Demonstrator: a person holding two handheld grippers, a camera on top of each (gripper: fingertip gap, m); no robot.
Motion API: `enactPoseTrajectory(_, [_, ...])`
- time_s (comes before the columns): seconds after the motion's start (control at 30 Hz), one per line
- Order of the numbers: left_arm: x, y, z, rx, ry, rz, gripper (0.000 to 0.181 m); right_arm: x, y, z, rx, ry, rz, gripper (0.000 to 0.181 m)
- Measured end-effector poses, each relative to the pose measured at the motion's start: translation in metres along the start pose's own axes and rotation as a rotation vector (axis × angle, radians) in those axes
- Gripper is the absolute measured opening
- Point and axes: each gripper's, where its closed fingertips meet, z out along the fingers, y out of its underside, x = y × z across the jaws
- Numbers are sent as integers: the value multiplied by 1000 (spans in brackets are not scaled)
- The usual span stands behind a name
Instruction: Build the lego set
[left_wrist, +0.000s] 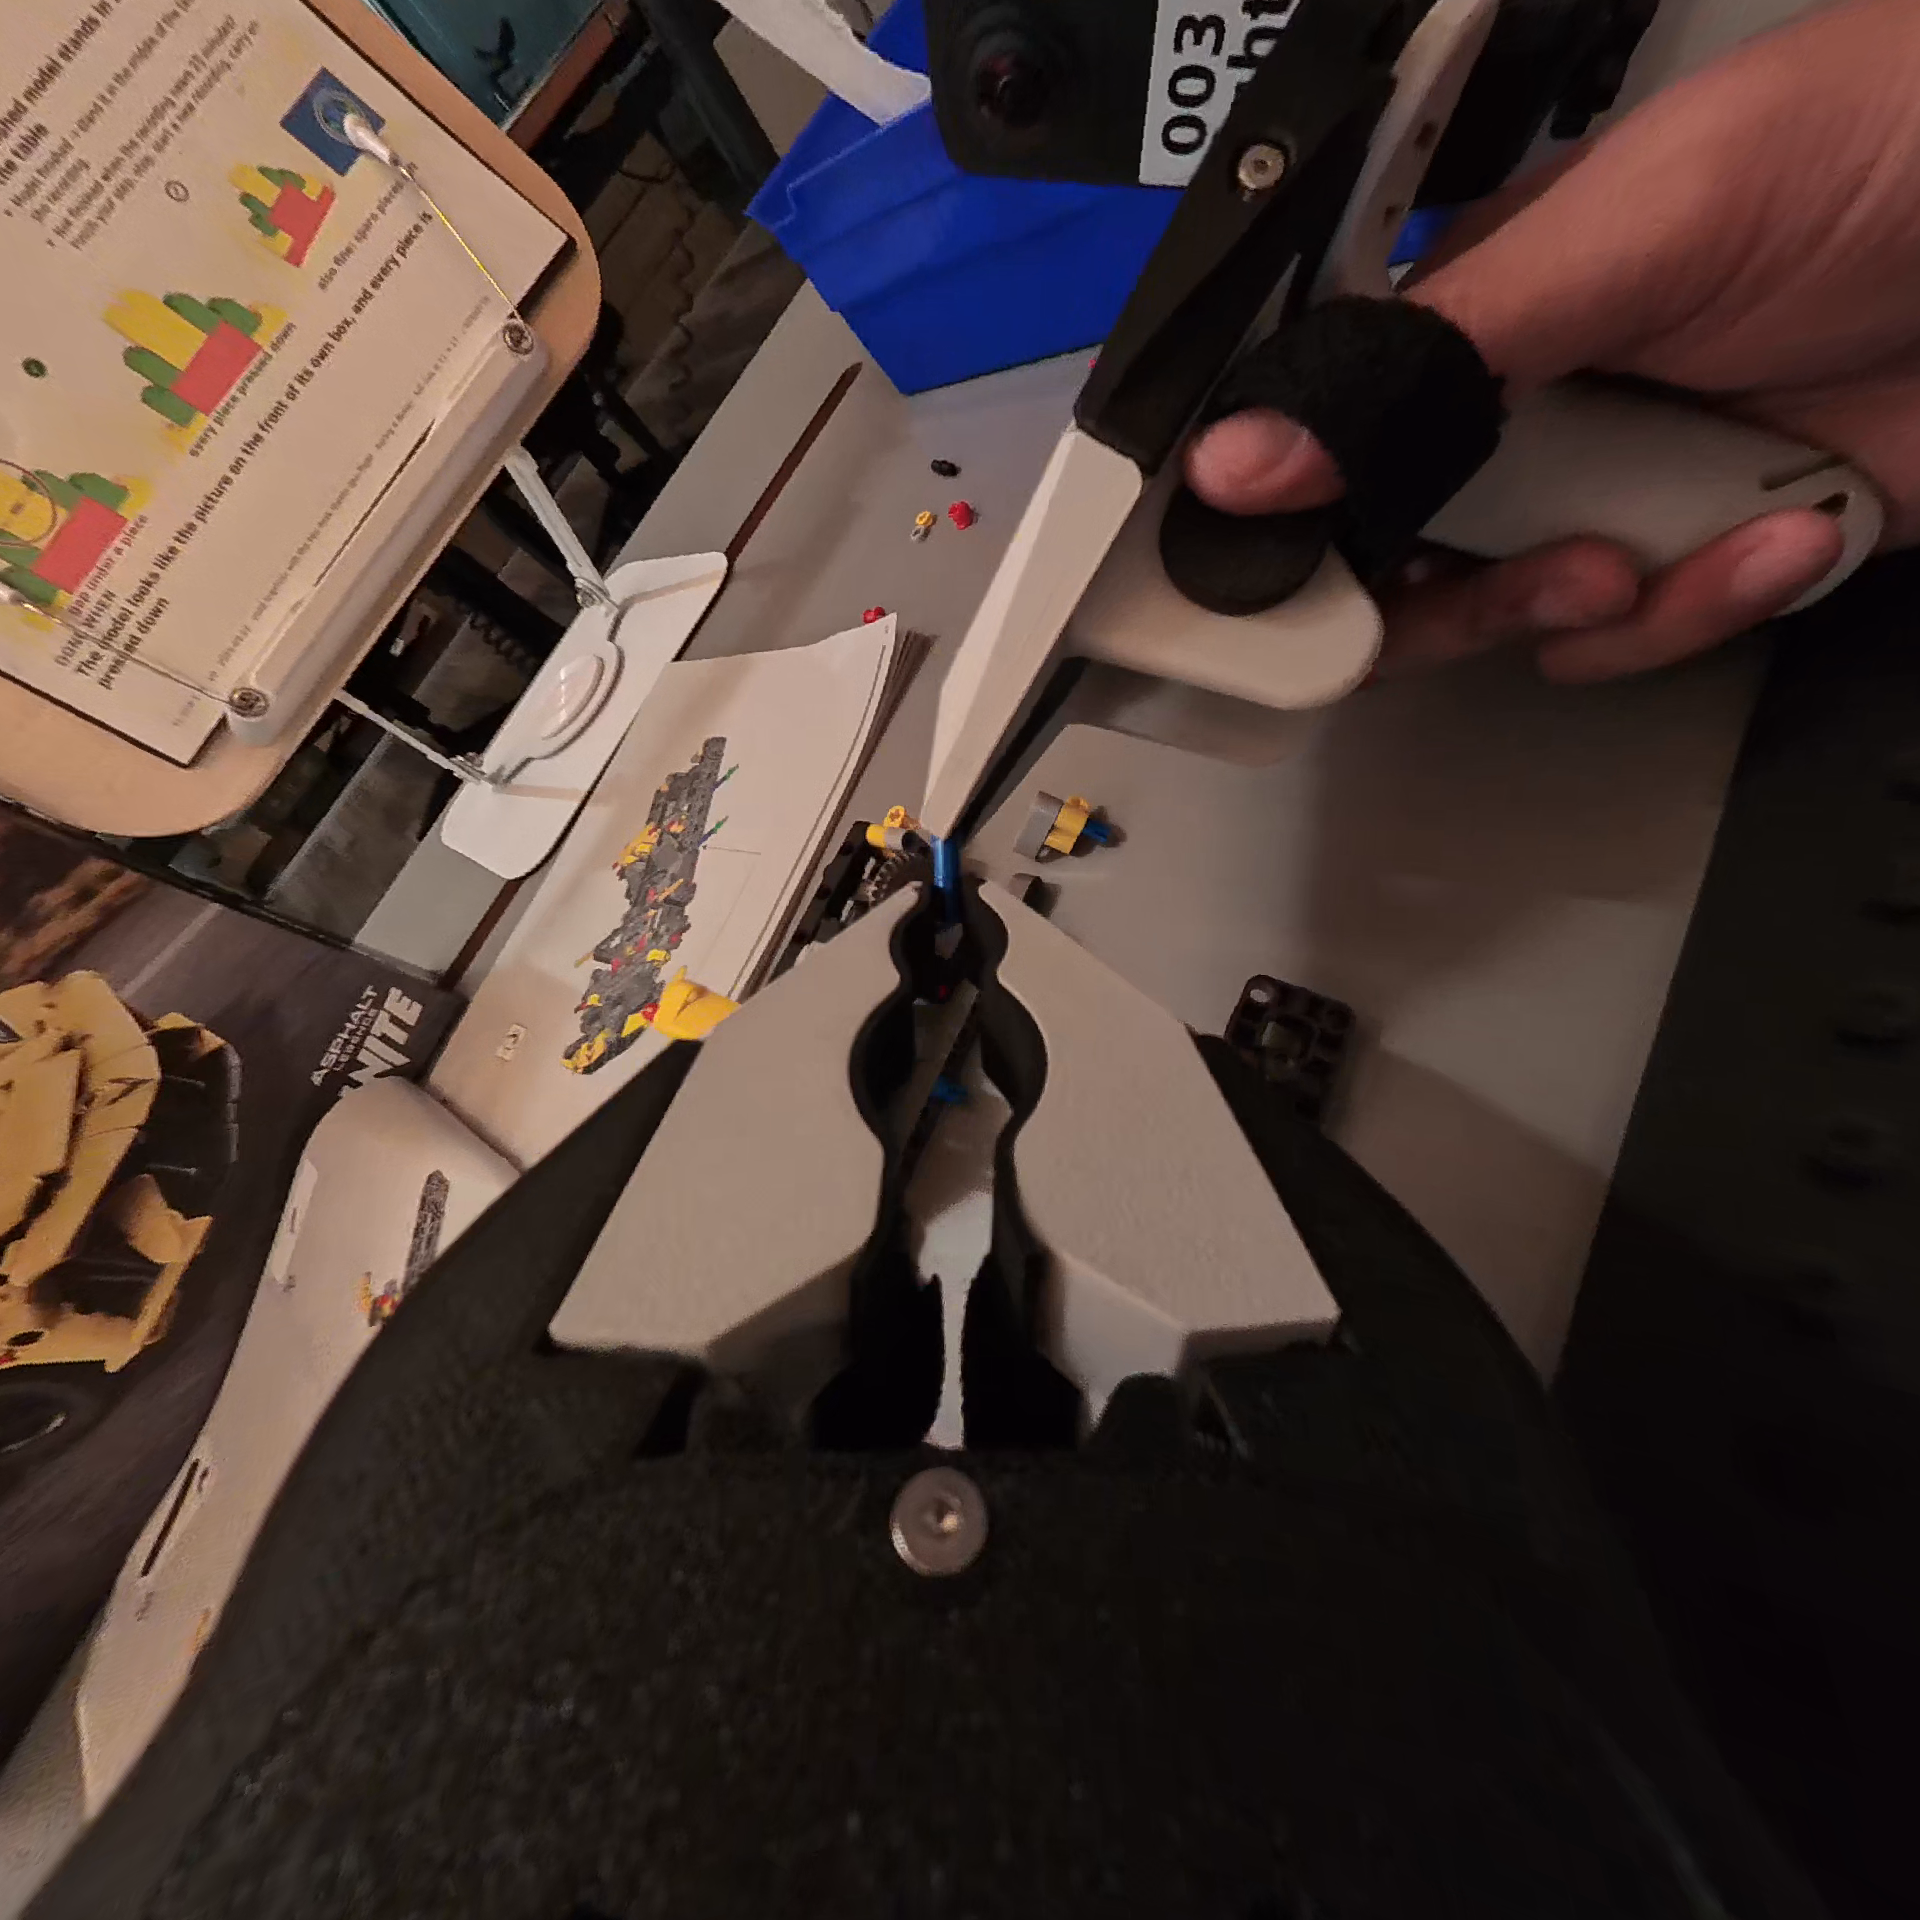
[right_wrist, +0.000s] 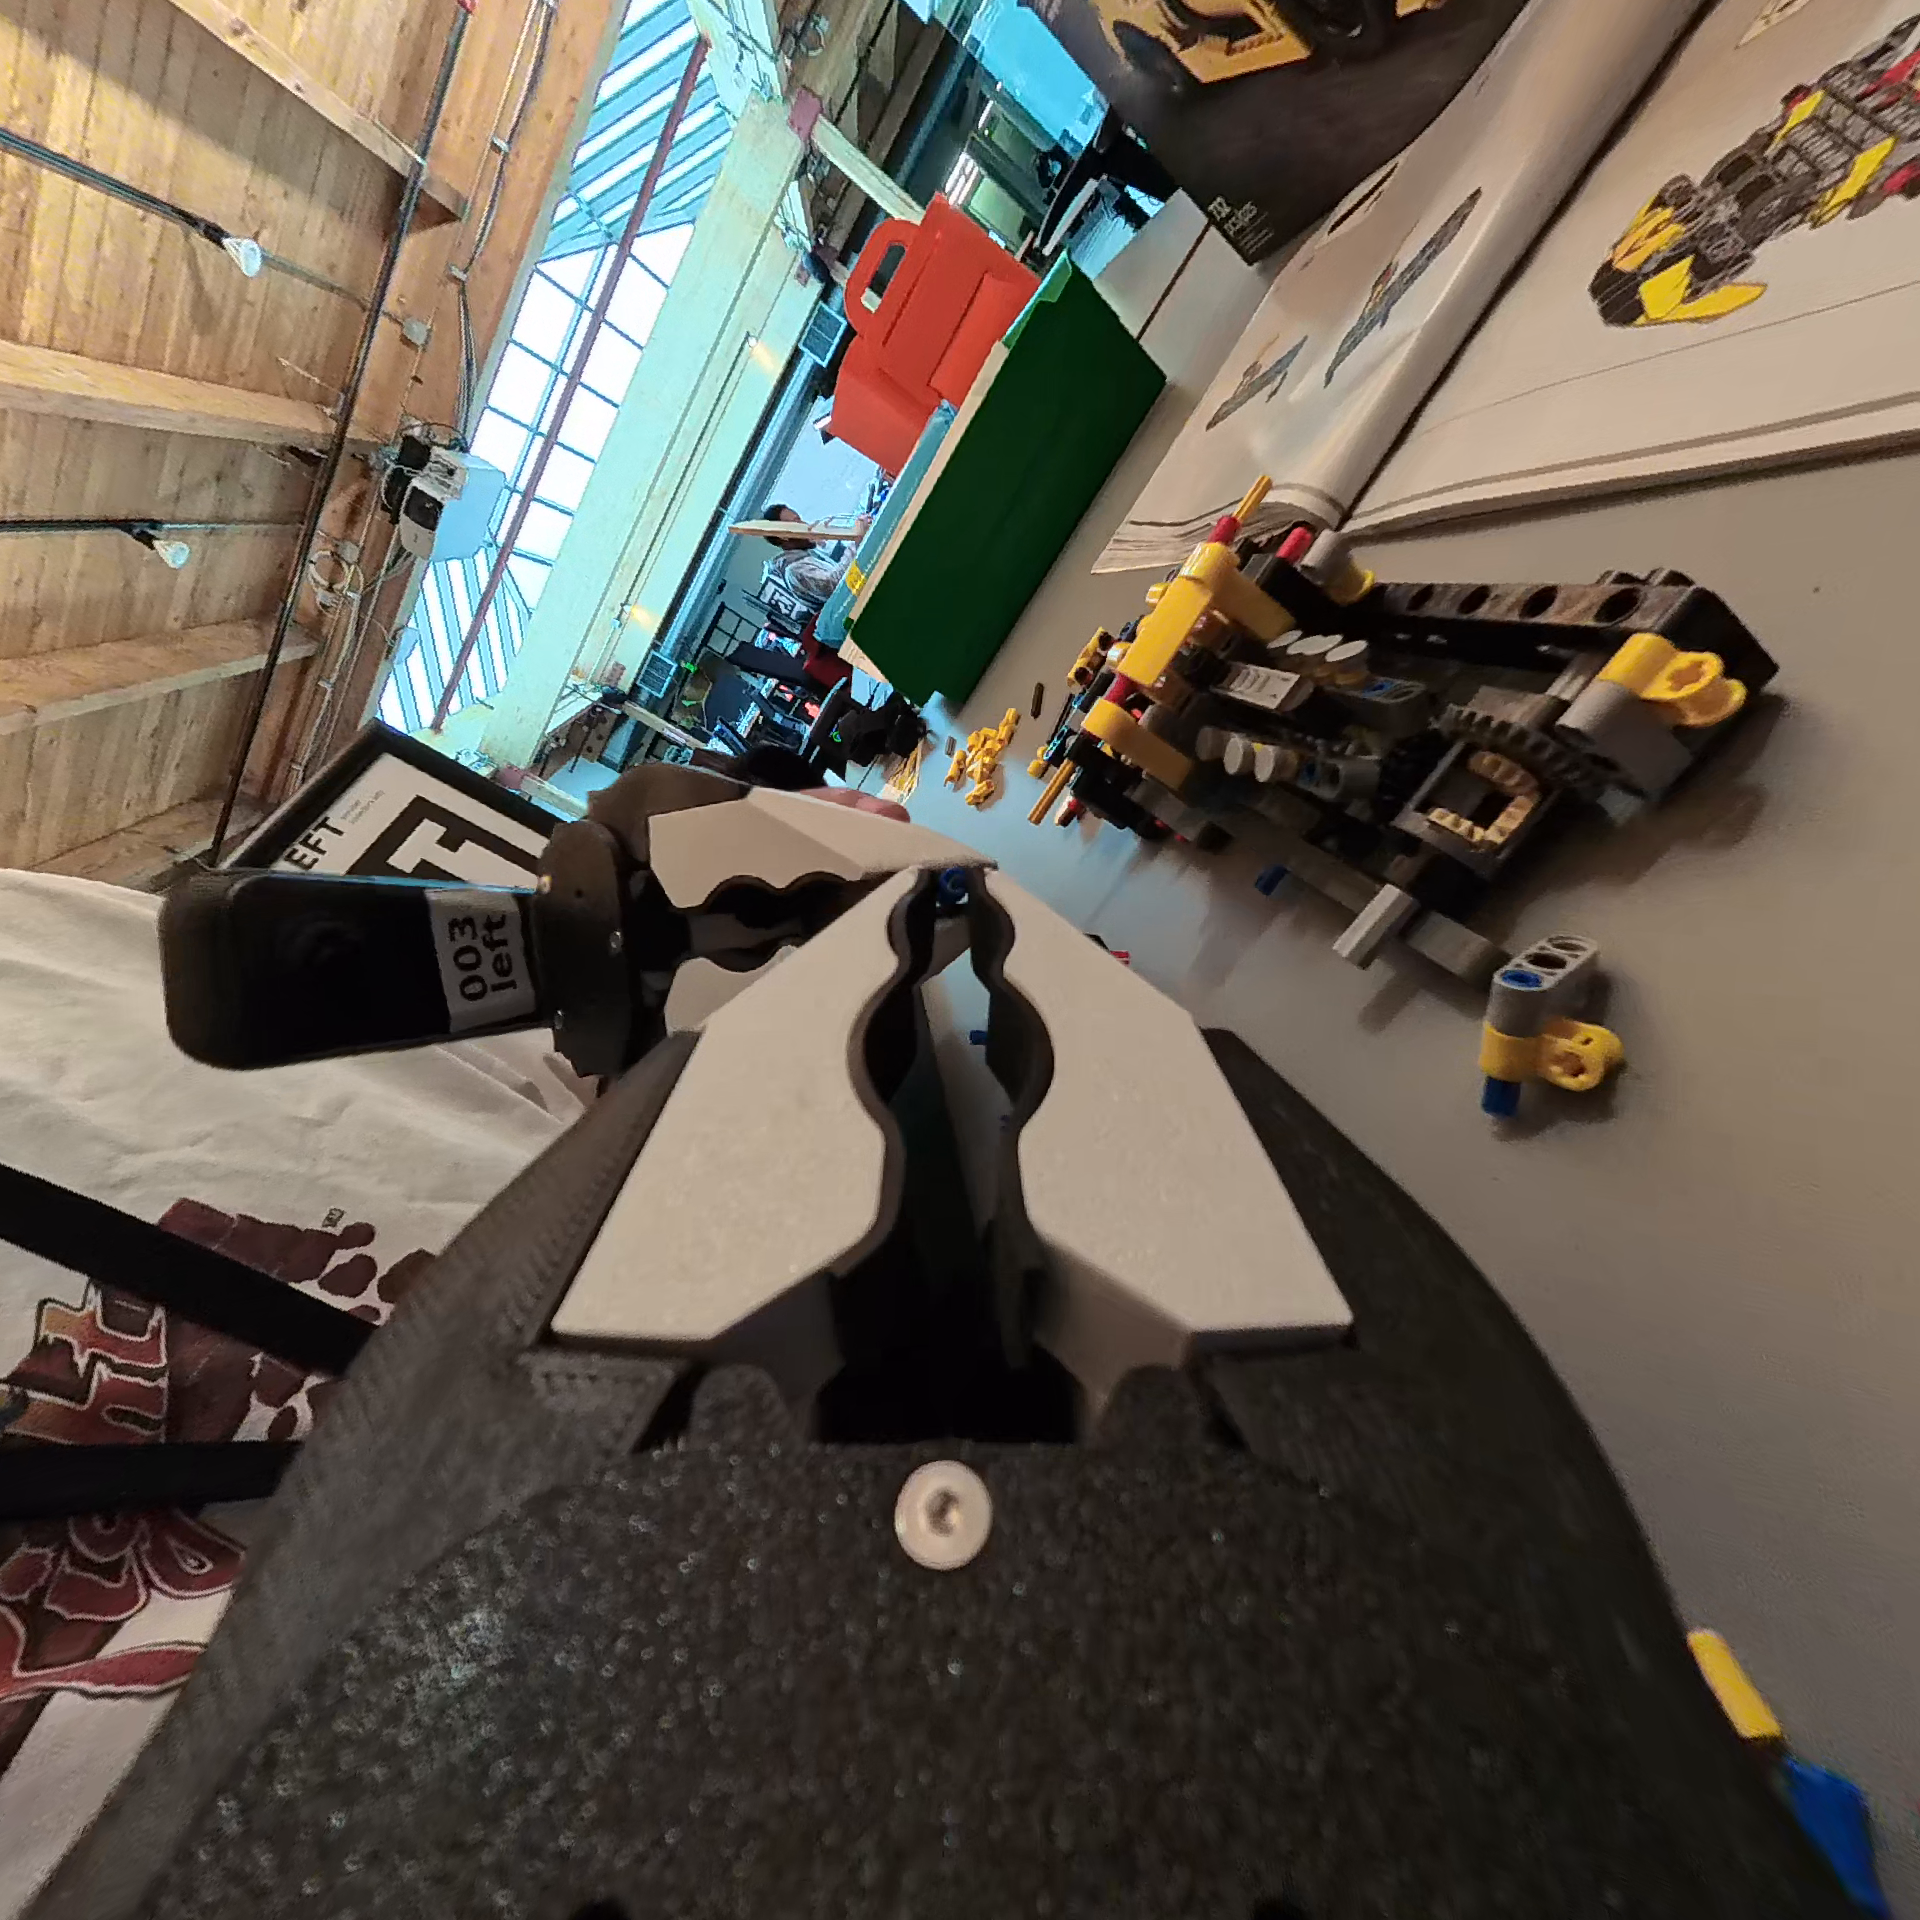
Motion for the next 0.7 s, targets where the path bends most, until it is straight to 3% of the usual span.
enactPoseTrajectory(0.33, [5, 2, 4, 7, 36, -43, 5, 4, 3, -2, -35, 72, -86, 4])
enactPoseTrajectory(0.5, [1, 4, 3, 24, 169, -245, 16, 21, -11, -23, 23, 244, -192, 4])
enactPoseTrajectory(0.7, [-47, -9, -10, 175, 302, -621, 22, 44, -26, -52, 111, 429, -240, 4])
